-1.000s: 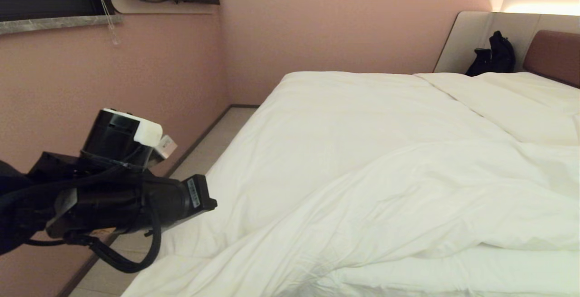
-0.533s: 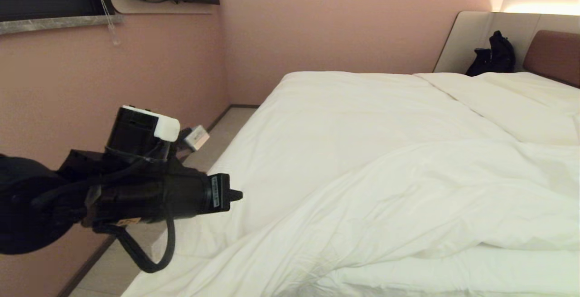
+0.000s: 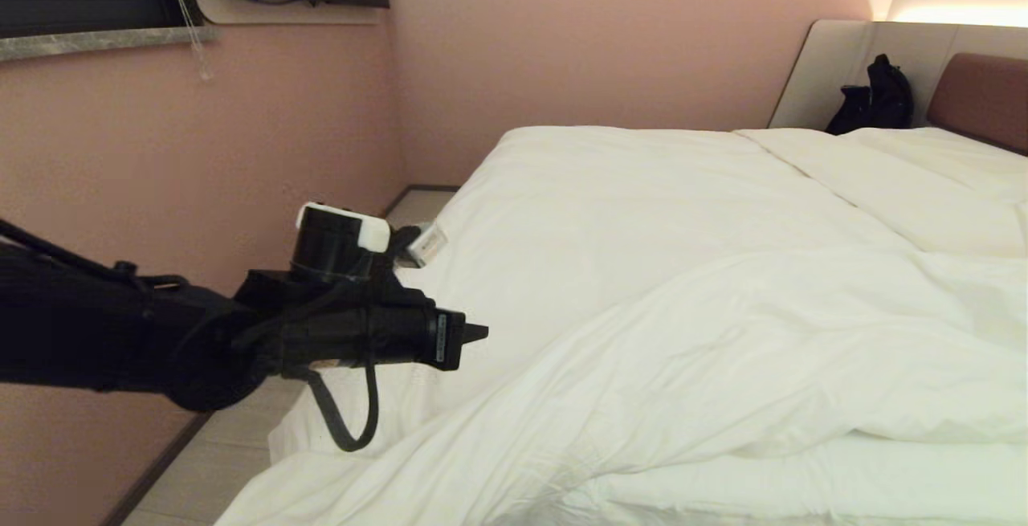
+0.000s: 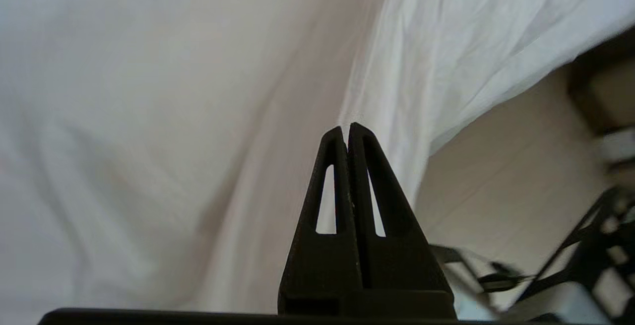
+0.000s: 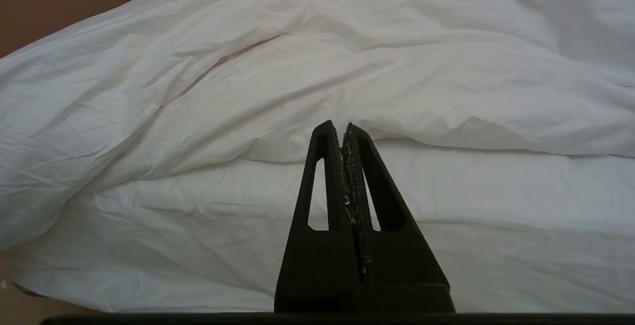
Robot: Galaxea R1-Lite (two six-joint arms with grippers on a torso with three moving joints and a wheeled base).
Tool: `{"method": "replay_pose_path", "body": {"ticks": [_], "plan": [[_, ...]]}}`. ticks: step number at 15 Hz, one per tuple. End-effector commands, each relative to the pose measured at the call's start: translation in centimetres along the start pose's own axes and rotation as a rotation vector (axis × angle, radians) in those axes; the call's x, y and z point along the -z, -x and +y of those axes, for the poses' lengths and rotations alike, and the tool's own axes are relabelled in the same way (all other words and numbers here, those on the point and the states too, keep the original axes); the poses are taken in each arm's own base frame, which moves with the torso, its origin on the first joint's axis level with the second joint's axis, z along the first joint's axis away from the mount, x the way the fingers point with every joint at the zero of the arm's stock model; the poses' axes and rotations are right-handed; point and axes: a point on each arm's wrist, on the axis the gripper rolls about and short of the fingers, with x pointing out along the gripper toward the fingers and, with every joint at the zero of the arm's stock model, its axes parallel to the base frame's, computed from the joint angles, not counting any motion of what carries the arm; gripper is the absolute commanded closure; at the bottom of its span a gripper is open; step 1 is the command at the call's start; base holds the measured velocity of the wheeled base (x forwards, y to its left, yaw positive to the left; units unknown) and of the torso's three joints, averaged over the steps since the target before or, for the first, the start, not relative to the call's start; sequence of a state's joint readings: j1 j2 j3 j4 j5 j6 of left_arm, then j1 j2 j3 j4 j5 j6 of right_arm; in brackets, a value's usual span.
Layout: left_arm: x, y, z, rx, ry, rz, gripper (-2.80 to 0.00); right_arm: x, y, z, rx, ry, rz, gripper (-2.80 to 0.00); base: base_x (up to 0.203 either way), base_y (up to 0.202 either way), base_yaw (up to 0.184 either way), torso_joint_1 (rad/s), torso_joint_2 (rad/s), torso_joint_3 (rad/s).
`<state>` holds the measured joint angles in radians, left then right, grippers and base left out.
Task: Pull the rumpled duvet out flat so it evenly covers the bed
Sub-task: Flatten the corners of the folded blanket
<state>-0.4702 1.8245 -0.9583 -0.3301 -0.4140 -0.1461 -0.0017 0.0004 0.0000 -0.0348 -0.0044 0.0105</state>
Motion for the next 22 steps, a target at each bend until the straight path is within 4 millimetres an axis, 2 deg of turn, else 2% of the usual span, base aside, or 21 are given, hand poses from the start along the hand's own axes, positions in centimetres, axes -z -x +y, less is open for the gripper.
{"method": "replay_pose_path", "body": {"ticks": [1, 3, 6, 7, 9, 11, 15, 17, 22], "plan": [[1.4, -3.0, 1.2, 0.025, -0.045, 0.070, 0.00, 0.0, 0.0, 0.0, 0.000, 0.000, -0.001, 0.00, 0.000, 0.000, 0.000, 0.000, 0.00, 0.000], [1.3, -4.6, 1.4, 0.062, -0.069, 0.077, 0.00, 0.0, 0.0, 0.0, 0.000, 0.000, -0.001, 0.00, 0.000, 0.000, 0.000, 0.000, 0.00, 0.000], [0.5, -5.1, 1.1, 0.076, -0.086, 0.058, 0.00, 0.0, 0.0, 0.0, 0.000, 0.000, -0.001, 0.00, 0.000, 0.000, 0.000, 0.000, 0.00, 0.000], [0.1, -5.0, 0.9, 0.078, -0.093, 0.045, -2.80, 0.0, 0.0, 0.0, 0.000, 0.000, -0.001, 0.00, 0.000, 0.000, 0.000, 0.000, 0.00, 0.000], [-1.0, -5.2, 0.6, 0.084, -0.107, 0.020, -2.80, 0.0, 0.0, 0.0, 0.000, 0.000, -0.001, 0.00, 0.000, 0.000, 0.000, 0.000, 0.00, 0.000], [-1.4, -6.4, 0.7, 0.090, -0.109, 0.031, -2.80, 0.0, 0.0, 0.0, 0.000, 0.000, -0.001, 0.00, 0.000, 0.000, 0.000, 0.000, 0.00, 0.000], [-0.4, -9.4, -0.8, 0.143, -0.181, 0.075, -2.80, 0.0, 0.0, 0.0, 0.000, 0.000, -0.001, 0.00, 0.000, 0.000, 0.000, 0.000, 0.00, 0.000], [0.1, -9.6, -1.9, 0.174, -0.235, 0.089, -2.80, 0.0, 0.0, 0.0, 0.000, 0.000, -0.001, 0.00, 0.000, 0.000, 0.000, 0.000, 0.00, 0.000], [0.8, -10.7, -2.1, 0.196, -0.359, 0.107, -2.80, 0.0, 0.0, 0.0, 0.000, 0.000, -0.001, 0.00, 0.000, 0.000, 0.000, 0.000, 0.00, 0.000]]}}
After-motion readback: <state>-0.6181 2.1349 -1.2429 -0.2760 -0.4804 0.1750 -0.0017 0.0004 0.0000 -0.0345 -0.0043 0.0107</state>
